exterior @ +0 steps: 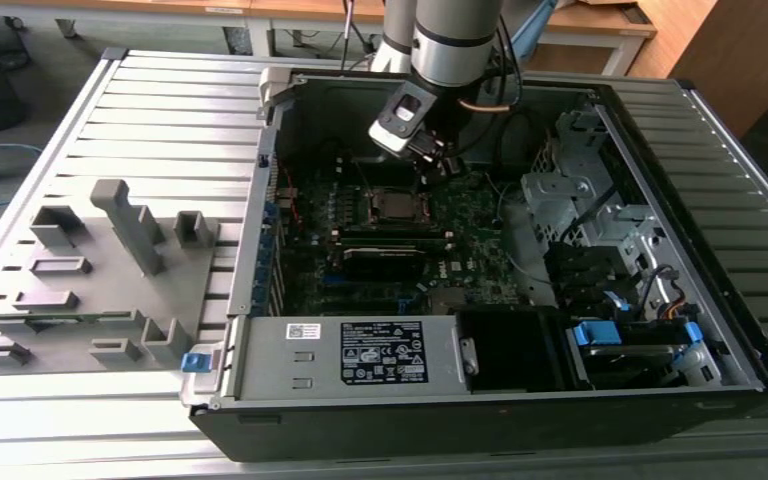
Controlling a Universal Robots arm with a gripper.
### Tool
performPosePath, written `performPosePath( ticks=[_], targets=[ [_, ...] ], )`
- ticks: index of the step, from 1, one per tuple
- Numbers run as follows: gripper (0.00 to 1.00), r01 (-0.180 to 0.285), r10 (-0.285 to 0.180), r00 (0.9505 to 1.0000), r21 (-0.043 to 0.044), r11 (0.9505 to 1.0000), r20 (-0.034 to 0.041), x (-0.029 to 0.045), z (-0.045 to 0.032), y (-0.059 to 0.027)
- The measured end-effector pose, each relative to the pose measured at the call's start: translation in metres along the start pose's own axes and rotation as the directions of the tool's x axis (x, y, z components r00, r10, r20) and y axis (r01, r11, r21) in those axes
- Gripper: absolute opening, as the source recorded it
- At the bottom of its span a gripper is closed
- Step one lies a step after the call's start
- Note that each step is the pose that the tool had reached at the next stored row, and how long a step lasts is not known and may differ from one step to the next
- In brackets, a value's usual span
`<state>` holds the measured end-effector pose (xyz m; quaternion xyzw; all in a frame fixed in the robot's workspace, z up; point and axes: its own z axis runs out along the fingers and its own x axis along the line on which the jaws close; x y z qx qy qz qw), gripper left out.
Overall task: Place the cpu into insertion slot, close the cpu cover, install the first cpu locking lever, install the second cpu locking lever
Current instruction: 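Close the cpu cover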
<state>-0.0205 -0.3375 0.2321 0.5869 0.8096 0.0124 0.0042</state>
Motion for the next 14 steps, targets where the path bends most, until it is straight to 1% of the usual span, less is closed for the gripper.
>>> performPosePath(
  ticks=[4, 14],
  targets=[
    [0.11, 0.016, -0.016, 0.9999, 0.0000, 0.9999, -0.0004, 0.0000, 0.0000, 0.0000],
    [0.11, 0.016, -0.016, 0.9999, 0.0000, 0.9999, -0.0005, 0.0000, 0.0000, 0.0000]
  ],
)
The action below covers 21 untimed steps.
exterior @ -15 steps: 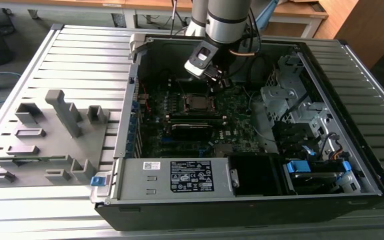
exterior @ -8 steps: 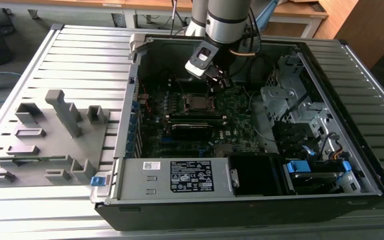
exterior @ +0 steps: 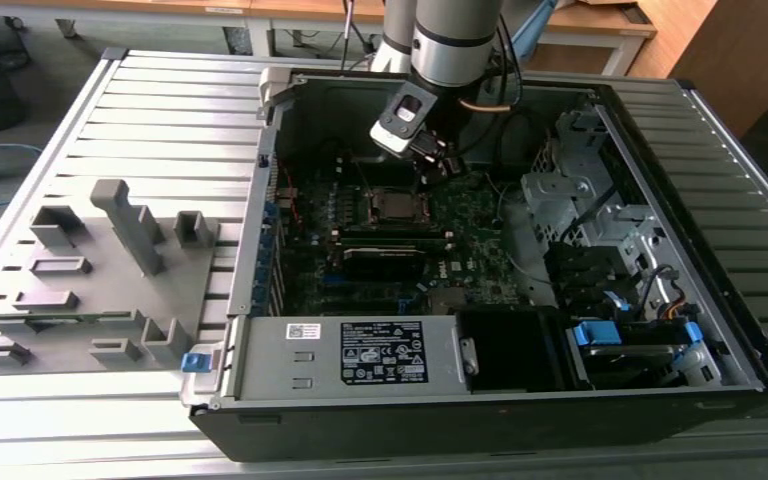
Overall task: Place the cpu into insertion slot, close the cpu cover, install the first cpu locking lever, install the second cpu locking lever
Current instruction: 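Close the cpu cover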
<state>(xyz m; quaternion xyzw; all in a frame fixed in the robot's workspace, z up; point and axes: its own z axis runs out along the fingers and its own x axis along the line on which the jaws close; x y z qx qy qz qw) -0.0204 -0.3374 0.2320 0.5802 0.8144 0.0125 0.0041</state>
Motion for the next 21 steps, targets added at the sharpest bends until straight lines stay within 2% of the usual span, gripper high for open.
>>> performPosePath(
  ticks=[21],
  targets=[
    [0.11, 0.022, -0.022, 0.9998, 0.0002, 0.9998, -0.0005, 0.0000, 0.0000, 0.0000]
  ],
)
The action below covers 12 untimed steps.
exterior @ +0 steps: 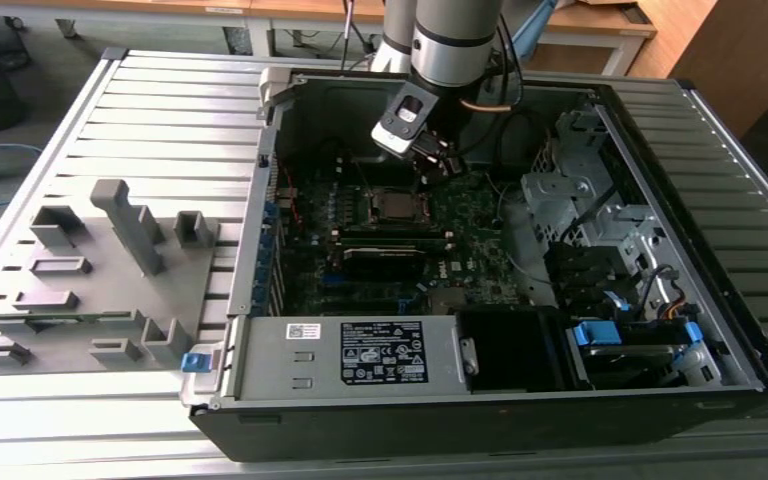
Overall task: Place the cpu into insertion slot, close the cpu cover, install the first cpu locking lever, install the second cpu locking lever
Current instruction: 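Close the cpu cover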
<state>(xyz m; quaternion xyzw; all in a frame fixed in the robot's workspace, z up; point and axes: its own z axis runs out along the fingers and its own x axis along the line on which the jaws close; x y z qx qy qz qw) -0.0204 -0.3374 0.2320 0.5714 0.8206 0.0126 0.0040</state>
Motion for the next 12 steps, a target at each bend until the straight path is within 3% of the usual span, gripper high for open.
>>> performPosePath(
  ticks=[12],
  targets=[
    [0.11, 0.003, -0.003, 1.0000, 0.0001, 1.0000, 0.0000, 0.0000, 0.0000, 0.0000]
  ],
)
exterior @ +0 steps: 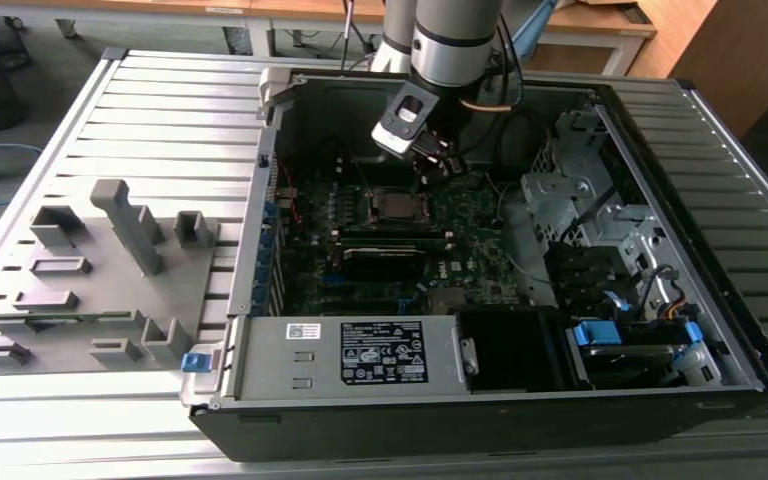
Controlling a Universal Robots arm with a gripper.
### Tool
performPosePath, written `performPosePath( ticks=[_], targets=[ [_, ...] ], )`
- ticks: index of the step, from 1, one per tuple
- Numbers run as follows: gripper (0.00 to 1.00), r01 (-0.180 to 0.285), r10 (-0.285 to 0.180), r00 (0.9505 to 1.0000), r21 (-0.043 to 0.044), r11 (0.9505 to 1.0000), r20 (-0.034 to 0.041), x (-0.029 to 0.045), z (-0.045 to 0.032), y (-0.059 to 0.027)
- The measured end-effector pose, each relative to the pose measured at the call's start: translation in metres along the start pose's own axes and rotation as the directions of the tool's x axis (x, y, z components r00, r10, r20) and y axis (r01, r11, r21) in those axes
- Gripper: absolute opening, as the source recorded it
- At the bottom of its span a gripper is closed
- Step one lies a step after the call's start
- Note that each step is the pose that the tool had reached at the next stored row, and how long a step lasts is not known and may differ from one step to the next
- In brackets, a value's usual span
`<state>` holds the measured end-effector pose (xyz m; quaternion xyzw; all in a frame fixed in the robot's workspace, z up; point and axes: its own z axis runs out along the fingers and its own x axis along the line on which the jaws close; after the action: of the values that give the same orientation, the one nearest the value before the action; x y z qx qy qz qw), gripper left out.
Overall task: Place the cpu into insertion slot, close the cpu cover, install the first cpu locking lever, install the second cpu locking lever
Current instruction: 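Close the cpu cover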
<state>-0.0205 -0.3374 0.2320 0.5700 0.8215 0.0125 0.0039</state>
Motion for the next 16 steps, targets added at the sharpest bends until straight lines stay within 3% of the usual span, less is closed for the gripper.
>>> performPosePath(
  ticks=[4, 8, 12, 16],
  targets=[
    [0.11, 0.039, -0.039, 0.9992, 0.0002, 0.9992, -0.0011, 0.0000, 0.0000, 0.0000],
    [0.11, 0.112, -0.112, 0.9937, 0.0006, 0.9937, -0.0030, 0.0000, 0.0003, 0.0000],
    [0.11, 0.183, -0.183, 0.9831, 0.0010, 0.9831, -0.0047, 0.0000, 0.0005, 0.0000],
    [0.11, 0.255, -0.255, 0.9670, 0.0011, 0.9670, -0.0067, 0.0000, 0.0008, 0.0000]
  ],
)
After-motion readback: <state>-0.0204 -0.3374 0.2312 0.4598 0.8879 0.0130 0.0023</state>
